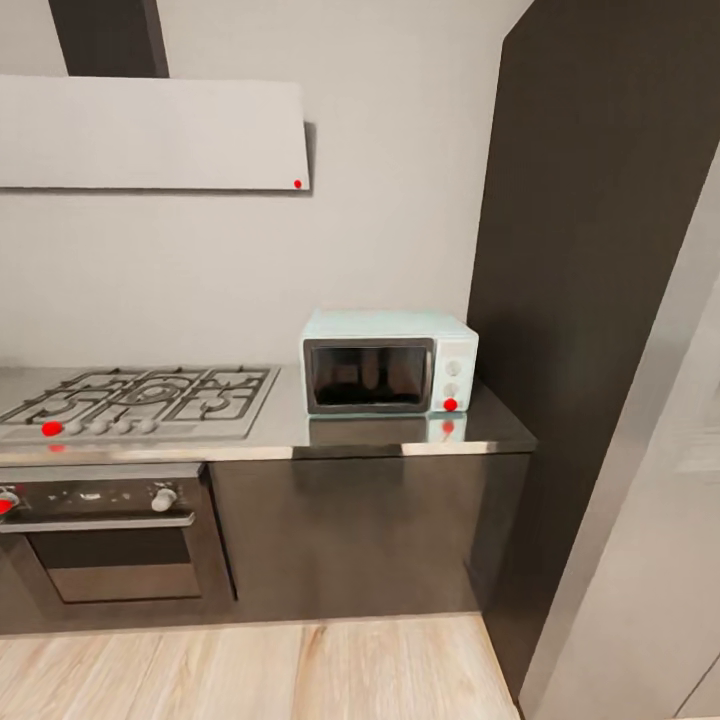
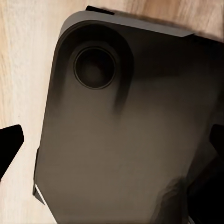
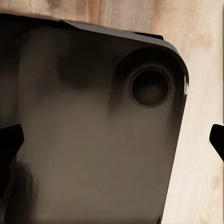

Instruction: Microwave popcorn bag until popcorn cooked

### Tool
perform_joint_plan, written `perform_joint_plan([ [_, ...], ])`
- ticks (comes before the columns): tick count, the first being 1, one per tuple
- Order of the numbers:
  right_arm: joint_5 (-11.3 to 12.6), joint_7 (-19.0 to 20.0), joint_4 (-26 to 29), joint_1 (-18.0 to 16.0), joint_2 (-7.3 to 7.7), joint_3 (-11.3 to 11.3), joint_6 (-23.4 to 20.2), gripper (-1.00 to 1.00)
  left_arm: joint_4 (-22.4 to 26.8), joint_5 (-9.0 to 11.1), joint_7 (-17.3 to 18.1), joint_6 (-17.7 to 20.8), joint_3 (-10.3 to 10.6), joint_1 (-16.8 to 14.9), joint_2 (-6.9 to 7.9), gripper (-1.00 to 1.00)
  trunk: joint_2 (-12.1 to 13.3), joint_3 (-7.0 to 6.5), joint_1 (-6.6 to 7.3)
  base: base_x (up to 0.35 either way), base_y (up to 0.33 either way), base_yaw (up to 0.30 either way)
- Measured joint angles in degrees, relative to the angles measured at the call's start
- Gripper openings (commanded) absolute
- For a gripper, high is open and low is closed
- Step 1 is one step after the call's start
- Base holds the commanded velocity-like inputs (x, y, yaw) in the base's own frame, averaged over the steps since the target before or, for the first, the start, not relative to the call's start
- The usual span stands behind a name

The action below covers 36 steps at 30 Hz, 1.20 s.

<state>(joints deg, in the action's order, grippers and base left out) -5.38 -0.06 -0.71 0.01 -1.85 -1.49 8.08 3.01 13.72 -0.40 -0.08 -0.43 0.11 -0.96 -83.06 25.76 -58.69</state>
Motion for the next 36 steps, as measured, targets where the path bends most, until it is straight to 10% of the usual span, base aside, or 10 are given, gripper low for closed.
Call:
perform_joint_plan([
  [17, -0.1, -0.1, 0.0, 0.0, 0.0, 0.0, -0.4, 1.0, 0.2, -0.1, 0.0, -0.2, -0.1, 0.0, 0.08, 1.0, 0.0, 0.0, -0.01, 0.302, -0.091, 0.0],
  [36, -0.3, 0.0, 0.0, -0.1, -0.16, -0.2, -0.6, 1.0, 0.3, -0.1, 0.0, -0.2, -0.2, 0.0, 0.05, 1.0, 0.0, 0.09, -0.03, 0.003, -0.005, 0.066],
])
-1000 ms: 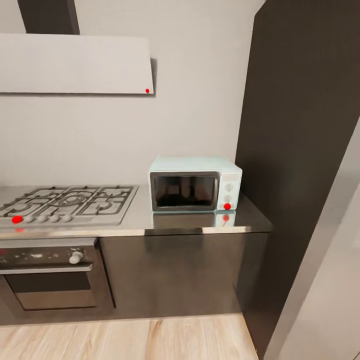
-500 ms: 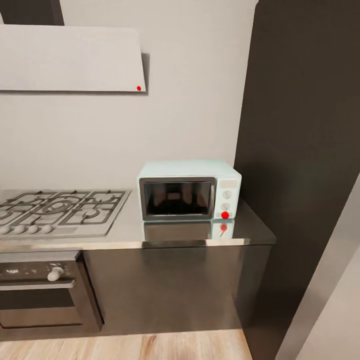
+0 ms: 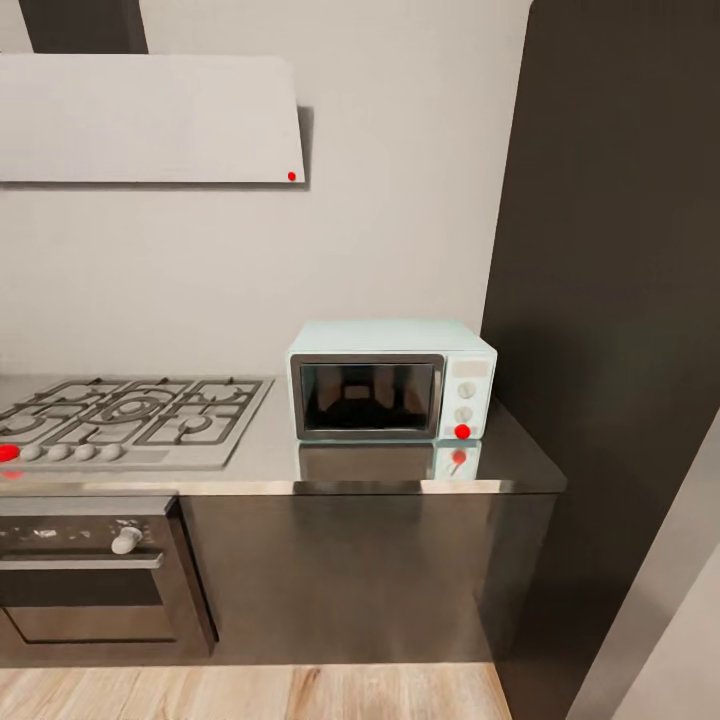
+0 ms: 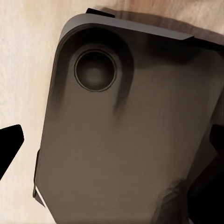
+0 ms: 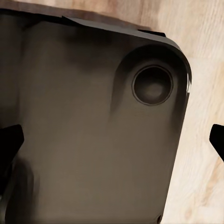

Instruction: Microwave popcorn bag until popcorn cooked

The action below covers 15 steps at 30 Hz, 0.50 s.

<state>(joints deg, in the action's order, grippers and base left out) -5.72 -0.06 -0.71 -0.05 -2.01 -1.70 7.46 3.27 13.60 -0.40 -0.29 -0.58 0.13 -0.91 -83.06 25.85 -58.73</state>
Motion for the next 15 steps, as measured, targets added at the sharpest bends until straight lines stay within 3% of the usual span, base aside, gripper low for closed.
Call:
perform_joint_plan([
  [5, -0.2, 0.0, 0.0, 0.0, 0.03, 0.1, 0.4, 1.0, 0.0, -0.2, 0.1, 0.0, 0.2, 0.0, -0.12, 1.0, 0.0, 0.0, 0.02, 0.136, 0.011, 0.0],
  [15, -0.3, 0.3, 1.4, 0.0, -0.24, 0.3, 0.3, 1.0, 0.0, 0.0, 0.0, 0.0, 0.0, 0.0, -0.08, 1.0, 0.0, -0.01, 0.0, 0.004, 0.0, 0.0],
])
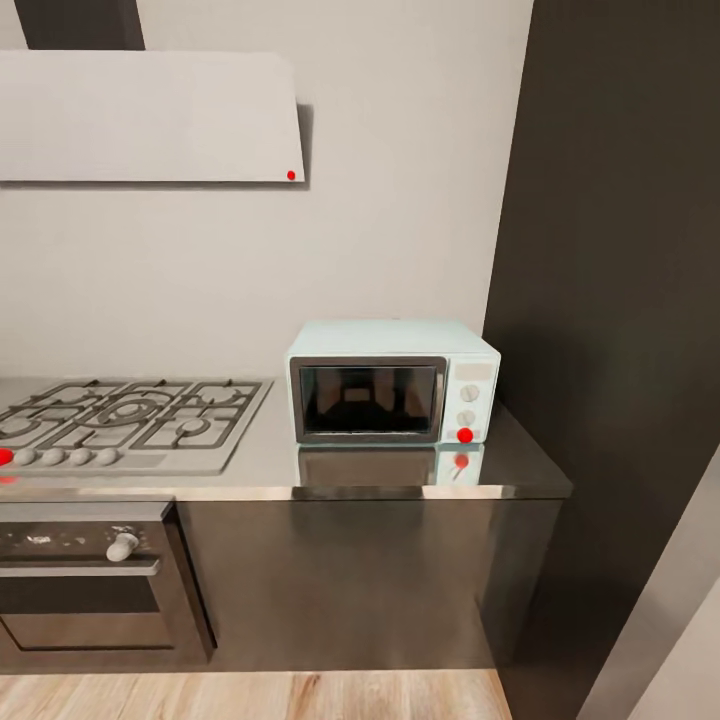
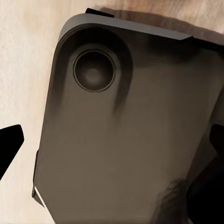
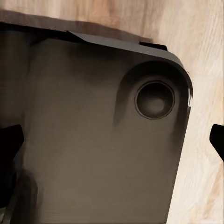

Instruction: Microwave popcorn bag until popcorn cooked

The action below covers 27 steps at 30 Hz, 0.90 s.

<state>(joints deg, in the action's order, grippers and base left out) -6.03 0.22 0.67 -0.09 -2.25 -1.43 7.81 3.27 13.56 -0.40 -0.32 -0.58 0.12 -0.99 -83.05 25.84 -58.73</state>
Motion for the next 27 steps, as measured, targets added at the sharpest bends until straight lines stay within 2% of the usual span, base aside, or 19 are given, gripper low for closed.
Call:
perform_joint_plan([
  [1, -0.1, 0.2, 1.5, 0.0, 0.0, 0.0, 0.0, 1.0, 0.0, 0.0, 0.0, 0.0, 0.0, 0.0, -0.01, 1.0, 0.0, 0.0, 0.0, 0.0, 0.0, 0.0],
  [2, -0.3, 0.4, 5.3, 0.0, -0.03, -0.1, -0.4, 1.0, 0.0, 0.0, 0.0, 0.0, 0.0, 0.0, -0.03, 1.0, 0.0, -0.01, 0.0, 0.0, 0.0, 0.0],
  [4, -0.3, 0.5, 17.3, 0.0, -0.2, -0.4, -5.3, 1.0, 0.0, 0.0, 0.0, 0.0, 0.0, 0.0, -0.05, 1.0, 0.0, -0.01, 0.0, 0.0, 0.0, 0.0],
  [6, -0.1, 0.6, 33.0, -0.1, -0.61, -0.3, -16.9, 1.0, 0.0, 0.0, 0.0, 0.0, 0.0, 0.0, -0.06, 1.0, 0.0, -0.01, 0.0, 0.0, 0.0, 0.0],
  [8, 0.2, 0.6, 46.1, 0.0, -0.8, -0.3, -27.4, 1.0, 0.0, 0.0, 0.0, 0.0, 0.0, 0.0, -0.06, 1.0, 0.0, -0.02, 0.0, 0.0, 0.0, 0.0],
  [10, 0.4, 0.6, 58.7, 0.0, -0.89, -0.3, -35.9, 1.0, 0.0, 0.0, 0.0, -0.5, 0.0, 0.0, -0.03, 1.0, 0.0, -0.01, 0.0, 0.0, 0.0, 0.0],
  [12, 0.4, 0.6, 69.5, 0.0, -0.91, -0.3, -43.9, 1.0, -0.1, 0.0, 0.0, -2.9, 0.0, 0.0, -0.04, 1.0, 0.0, -0.01, 0.0, 0.0, 0.0, 0.0],
  [16, 0.4, 0.6, 85.1, -0.2, -0.84, -0.4, -56.1, 1.0, -0.4, 0.2, -0.1, -5.7, 0.0, 0.0, -0.05, 1.0, 0.0, -0.01, 0.0, 0.0, 0.0, 0.0],
  [17, 0.4, 0.6, 86.7, -1.0, -0.84, -0.4, -58.2, 1.0, -0.5, 0.2, -0.1, -5.9, 0.0, 0.0, -0.02, 1.0, 0.0, -0.01, 0.0, 0.0, 0.0, 0.0],
  [19, 0.3, 0.6, 88.7, -6.6, -0.88, -0.4, -65.8, 1.0, -0.5, 0.3, -0.1, -6.2, 0.0, 0.0, 0.01, 1.0, 0.0, -0.02, 0.0, 0.0, 0.0, 0.0],
  [20, 0.3, 0.5, 89.1, -12.2, -0.95, -0.4, -67.5, 1.0, -0.5, 0.3, -0.1, -6.2, 0.0, 0.0, 0.03, 1.0, 0.0, -0.01, 0.0, 0.0, 0.0, 0.0],
  [21, 0.4, 0.5, 89.1, -18.0, -1.31, -0.4, -67.5, 1.0, -0.5, 0.3, -0.1, -6.3, -0.1, 0.0, 0.05, 1.0, 0.0, -0.02, 0.0, 0.0, 0.0, 0.0],
  [22, 0.3, 0.4, 89.2, -21.3, -1.82, -0.4, -67.5, 1.0, -0.5, 0.3, -0.1, -6.3, -0.1, 0.0, 0.08, 1.0, 0.0, -0.02, 0.0, 0.0, 0.0, 0.0],
  [25, 0.2, 0.2, 89.2, -29.2, -3.13, -0.3, -67.5, 1.0, -0.5, 0.3, -0.2, -6.3, -0.1, 0.0, 0.11, 1.0, 0.0, -0.02, 0.0, 0.0, 0.0, 0.0],
  [27, -0.1, 0.0, 89.1, -34.0, -4.65, -0.3, -67.5, 1.0, -0.5, 0.3, -0.2, -6.3, -0.1, 0.0, 0.08, 1.0, 0.0, -0.01, 0.0, 0.0, 0.0, 0.0],
])
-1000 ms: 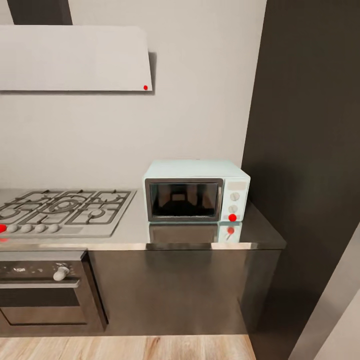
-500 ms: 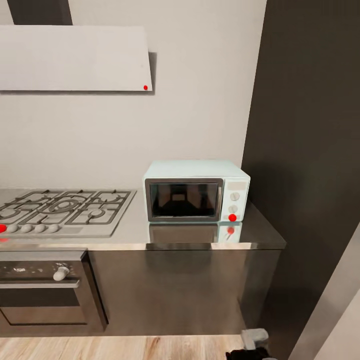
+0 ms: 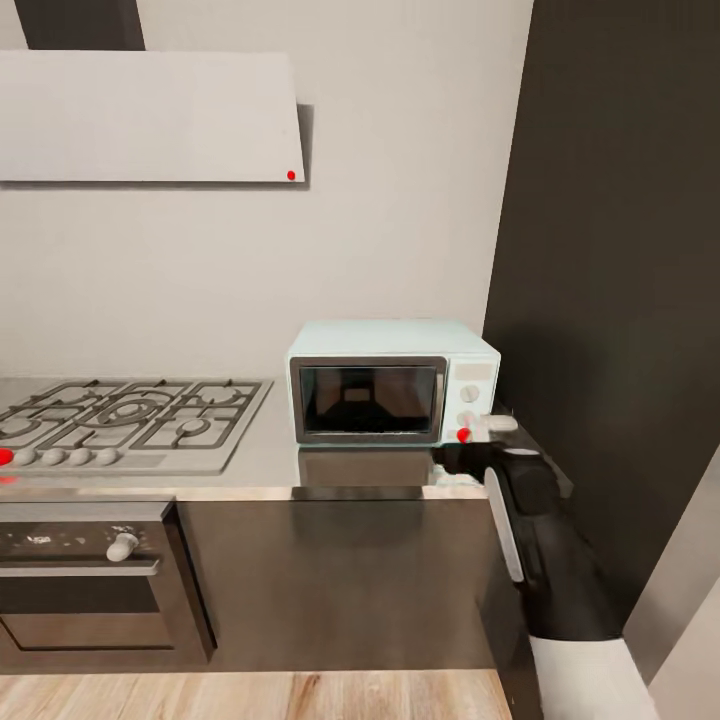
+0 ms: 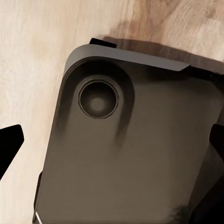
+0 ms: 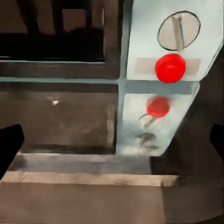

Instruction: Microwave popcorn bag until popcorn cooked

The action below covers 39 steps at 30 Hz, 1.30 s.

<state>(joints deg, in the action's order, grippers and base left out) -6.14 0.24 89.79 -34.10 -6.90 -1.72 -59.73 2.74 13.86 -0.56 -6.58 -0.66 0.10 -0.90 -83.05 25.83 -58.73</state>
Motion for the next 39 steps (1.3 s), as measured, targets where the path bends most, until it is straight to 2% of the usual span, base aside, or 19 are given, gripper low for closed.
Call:
perform_joint_plan([
  [2, -0.9, -0.2, -0.4, -5.1, -2.6, 0.0, 0.0, 1.0, 0.0, 0.0, 0.0, 0.0, 0.0, 0.0, -0.02, 1.0, 0.0, 0.0, 0.0, 0.0, 0.0, 0.0],
  [3, -2.0, -0.3, -1.0, -7.2, -3.08, 0.0, 0.0, 1.0, 0.0, 0.0, 0.0, 0.0, 0.0, 0.0, -0.03, 1.0, 0.0, 0.0, 0.0, 0.0, 0.0, 0.0],
  [5, -3.7, -0.4, -3.6, -11.3, -3.09, 0.0, 0.0, 1.0, 0.0, 0.0, 0.0, 0.0, 0.0, 0.0, -0.05, 1.0, 0.0, 0.0, 0.0, 0.0, 0.0, 0.0],
  [9, -4.3, -0.5, -9.6, -13.8, -3.09, 0.9, 0.0, 1.0, 0.0, 0.0, 0.0, 0.0, 0.0, 0.0, -0.06, 1.0, 0.0, 0.01, 0.0, 0.0, 0.0, 0.0],
  [12, -4.3, -1.1, -12.9, -13.9, -3.07, 1.8, 0.0, 1.0, 0.0, 0.0, 0.0, 0.1, 0.0, 0.0, -0.06, 1.0, 0.0, 0.01, 0.0, 0.0, 0.0, 0.0],
  [13, -4.3, -1.6, -15.6, -14.0, -3.07, 1.9, 8.9, 1.0, 0.0, 0.1, 0.1, 0.2, 0.0, 0.0, -0.05, 1.0, 0.0, 0.01, 0.0, 0.0, 0.0, 0.0],
  [16, -4.1, -2.3, -19.0, -12.7, -3.07, 1.9, 21.9, 1.0, -0.1, 0.0, 0.1, 0.2, 0.0, 0.0, -0.05, 1.0, 0.0, 0.01, 0.0, 0.0, 0.0, 0.0],
  [18, -4.0, -2.7, -20.1, -9.9, -3.06, 2.0, 29.7, 1.0, -0.1, -0.1, 0.1, 0.2, 0.1, 0.0, -0.12, 1.0, 0.0, 0.02, 0.0, 0.0, 0.0, 0.0],
  [22, -3.7, -2.9, -20.4, -6.0, -3.06, 2.0, 35.7, 1.0, -0.1, -0.1, 0.2, 0.3, 0.1, 0.0, -0.07, 1.0, 0.0, 0.01, 0.0, 0.0, 0.0, 0.0],
  [28, -3.7, -3.2, -21.3, -5.5, -3.05, 3.1, 36.7, 1.0, -0.1, -0.1, 0.1, 0.2, 0.2, 0.0, -0.05, 1.0, 0.0, 0.01, 0.0, 0.0, 0.0, 0.0],
  [32, -3.8, -6.1, -21.3, -5.5, -3.05, 3.2, 36.7, 1.0, -0.1, -0.2, 0.3, 0.5, 0.2, 0.0, -0.01, 1.0, 0.0, 0.01, 0.01, 0.101, 0.0, 0.0],
  [39, -4.4, -6.5, -21.3, -5.5, -3.06, 3.2, 36.7, 1.0, -0.1, -0.3, 0.6, 0.5, 0.3, 0.0, 0.03, 1.0, 0.0, 0.01, 0.0, 0.101, 0.0, 0.0],
])
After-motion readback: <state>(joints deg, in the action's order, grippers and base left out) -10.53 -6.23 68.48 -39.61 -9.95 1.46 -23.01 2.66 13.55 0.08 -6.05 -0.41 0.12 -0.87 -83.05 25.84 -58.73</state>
